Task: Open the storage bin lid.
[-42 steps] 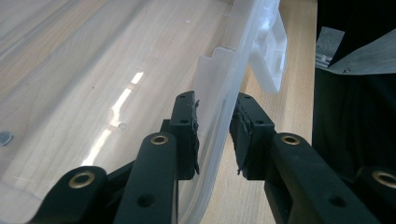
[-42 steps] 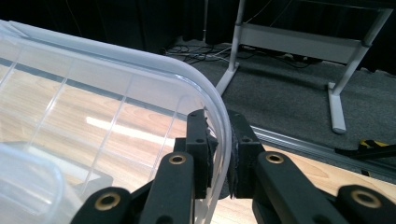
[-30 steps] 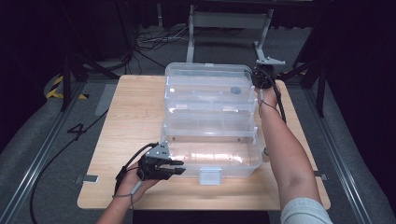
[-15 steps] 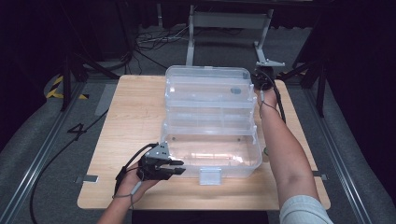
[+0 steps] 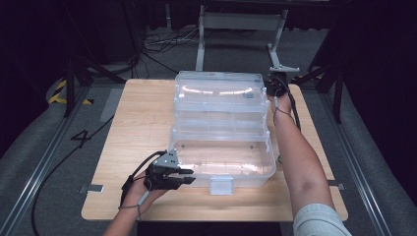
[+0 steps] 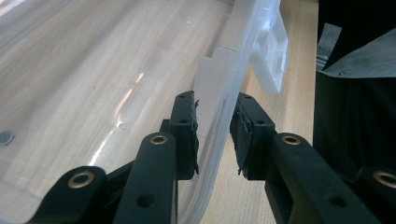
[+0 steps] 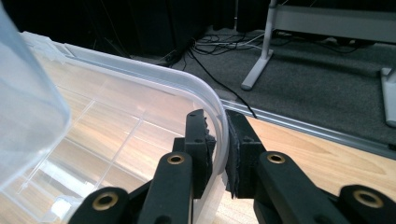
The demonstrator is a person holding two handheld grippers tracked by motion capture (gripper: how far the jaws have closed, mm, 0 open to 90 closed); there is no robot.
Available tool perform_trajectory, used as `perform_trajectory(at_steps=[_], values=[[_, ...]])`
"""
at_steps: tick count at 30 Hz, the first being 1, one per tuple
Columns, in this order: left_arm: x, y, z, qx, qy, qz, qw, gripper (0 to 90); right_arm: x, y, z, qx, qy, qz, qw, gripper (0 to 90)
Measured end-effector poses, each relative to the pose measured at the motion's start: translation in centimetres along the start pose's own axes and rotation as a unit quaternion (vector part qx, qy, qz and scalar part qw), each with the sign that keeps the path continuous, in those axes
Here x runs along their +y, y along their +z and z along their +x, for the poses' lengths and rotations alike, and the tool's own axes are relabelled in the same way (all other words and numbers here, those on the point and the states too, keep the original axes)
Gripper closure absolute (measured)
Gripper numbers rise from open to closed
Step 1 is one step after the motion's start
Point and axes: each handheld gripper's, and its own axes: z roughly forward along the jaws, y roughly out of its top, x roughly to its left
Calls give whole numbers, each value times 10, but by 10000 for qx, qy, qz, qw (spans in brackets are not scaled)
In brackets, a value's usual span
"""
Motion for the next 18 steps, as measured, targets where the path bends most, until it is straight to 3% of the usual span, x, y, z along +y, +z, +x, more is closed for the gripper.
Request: perform_trajectory(at_steps=[6,12,15,18], values=[[0,0,0,6,14,4,10000,717,-4,5,-2,36,94,132,9999,805],[0,0,0,11,15,1,10000,717,-6,5,-4,75,159,92,9998,796],[0,0,0,-6,-2,4,10000,717,-5,2,-5,-26,146,-73,9999,653],[1,0,1,-32,-50,50,10000,718,-3,-4,-6,-34,248,-149,9996,605]])
